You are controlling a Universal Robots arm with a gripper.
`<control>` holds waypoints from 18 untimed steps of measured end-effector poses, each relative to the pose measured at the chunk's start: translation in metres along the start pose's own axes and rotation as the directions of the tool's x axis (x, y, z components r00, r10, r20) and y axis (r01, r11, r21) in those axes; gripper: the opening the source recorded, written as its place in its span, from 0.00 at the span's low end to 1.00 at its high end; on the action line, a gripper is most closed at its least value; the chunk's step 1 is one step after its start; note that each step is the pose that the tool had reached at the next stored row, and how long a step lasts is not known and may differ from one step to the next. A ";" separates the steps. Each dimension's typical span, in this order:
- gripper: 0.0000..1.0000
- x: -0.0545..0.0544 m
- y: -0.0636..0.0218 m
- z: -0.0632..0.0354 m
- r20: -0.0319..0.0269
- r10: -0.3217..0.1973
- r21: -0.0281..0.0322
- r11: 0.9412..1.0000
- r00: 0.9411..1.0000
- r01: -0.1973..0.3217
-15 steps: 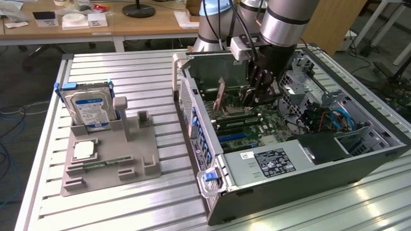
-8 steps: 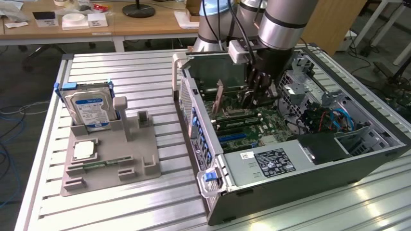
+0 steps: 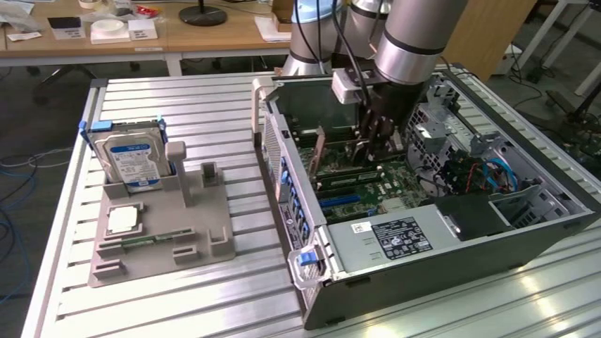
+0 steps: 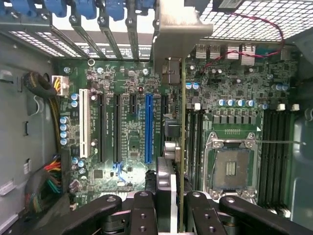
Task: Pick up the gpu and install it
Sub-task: 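Insert the gpu into the slot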
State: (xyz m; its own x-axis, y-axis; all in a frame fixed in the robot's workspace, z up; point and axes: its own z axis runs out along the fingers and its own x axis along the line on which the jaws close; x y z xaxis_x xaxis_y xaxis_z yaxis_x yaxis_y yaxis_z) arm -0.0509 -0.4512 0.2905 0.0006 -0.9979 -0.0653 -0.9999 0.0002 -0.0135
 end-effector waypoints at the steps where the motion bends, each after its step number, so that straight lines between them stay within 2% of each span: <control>1: 0.28 0.000 0.0006 0.0018 0.000 0.000 0.000 1.000 1.000 0.000; 5: 0.28 0.002 0.0010 0.0076 0.000 0.000 0.000 1.000 1.000 0.000; 11: 0.28 0.003 0.0009 0.0079 0.000 0.000 0.000 1.000 1.000 0.000; 15: 0.28 0.007 0.0010 0.0082 0.000 0.000 0.000 1.000 1.000 0.000; 18: 0.28 0.008 0.0060 0.0109 0.000 0.000 0.000 1.000 1.000 0.000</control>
State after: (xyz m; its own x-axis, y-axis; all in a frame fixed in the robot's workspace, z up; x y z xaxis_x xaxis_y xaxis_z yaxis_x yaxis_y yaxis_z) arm -0.0568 -0.4580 0.2790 0.0006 -0.9979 -0.0652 -0.9999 0.0002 -0.0135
